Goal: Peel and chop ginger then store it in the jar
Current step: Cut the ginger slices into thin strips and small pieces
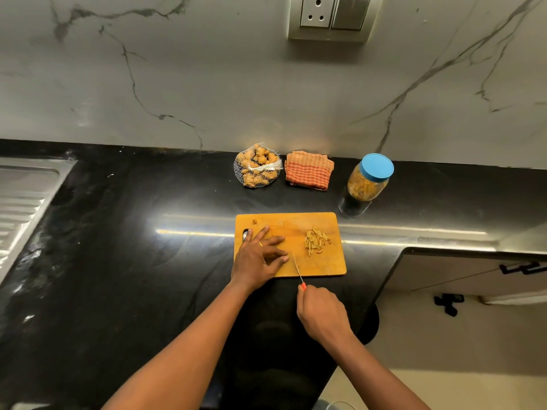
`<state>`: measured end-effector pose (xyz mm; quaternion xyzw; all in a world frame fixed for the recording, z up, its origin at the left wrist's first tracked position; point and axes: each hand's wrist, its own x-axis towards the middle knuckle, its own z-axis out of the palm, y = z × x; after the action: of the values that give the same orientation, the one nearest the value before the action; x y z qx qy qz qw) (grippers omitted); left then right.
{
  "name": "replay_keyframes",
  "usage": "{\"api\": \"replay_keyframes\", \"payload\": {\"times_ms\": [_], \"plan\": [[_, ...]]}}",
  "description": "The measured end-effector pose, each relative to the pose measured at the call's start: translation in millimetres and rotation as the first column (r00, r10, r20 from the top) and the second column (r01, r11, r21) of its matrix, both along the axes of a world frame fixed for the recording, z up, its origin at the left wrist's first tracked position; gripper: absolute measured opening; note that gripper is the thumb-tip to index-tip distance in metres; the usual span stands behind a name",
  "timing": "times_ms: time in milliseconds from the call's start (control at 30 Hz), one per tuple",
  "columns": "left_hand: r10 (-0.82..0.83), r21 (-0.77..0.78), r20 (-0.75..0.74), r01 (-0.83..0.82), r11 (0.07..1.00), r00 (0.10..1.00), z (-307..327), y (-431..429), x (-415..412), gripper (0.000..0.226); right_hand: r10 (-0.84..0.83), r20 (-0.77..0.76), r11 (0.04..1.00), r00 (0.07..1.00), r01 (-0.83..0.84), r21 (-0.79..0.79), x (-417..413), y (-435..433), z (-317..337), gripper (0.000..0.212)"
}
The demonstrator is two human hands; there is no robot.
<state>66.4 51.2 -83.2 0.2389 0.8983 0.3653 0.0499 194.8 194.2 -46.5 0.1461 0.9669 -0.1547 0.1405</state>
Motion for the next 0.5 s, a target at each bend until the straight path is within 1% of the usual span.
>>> {"api": "replay_keyframes", "payload": {"times_ms": [167, 300, 500], "plan": [[0.009, 0.022, 0.013, -0.010, 1.000, 1.000, -1, 0, 0, 0.015, -0.010, -0.081, 0.999, 0.997, 0.006, -0.050, -7, 8, 0, 0.046], [0.015, 0.031, 0.029, -0.016, 0.999, 0.999, -1, 0, -2, 0.014, -0.001, -0.071, 0.996, 0.997, -0.006, -0.093, -14, 2, -4, 0.047], [0.027, 0.035, 0.041, -0.028, 0.999, 0.999, 0, 0, -2, 0.013, -0.003, -0.068, 0.993, 0.998, -0.005, -0.116, -15, -4, -10, 0.048]]}}
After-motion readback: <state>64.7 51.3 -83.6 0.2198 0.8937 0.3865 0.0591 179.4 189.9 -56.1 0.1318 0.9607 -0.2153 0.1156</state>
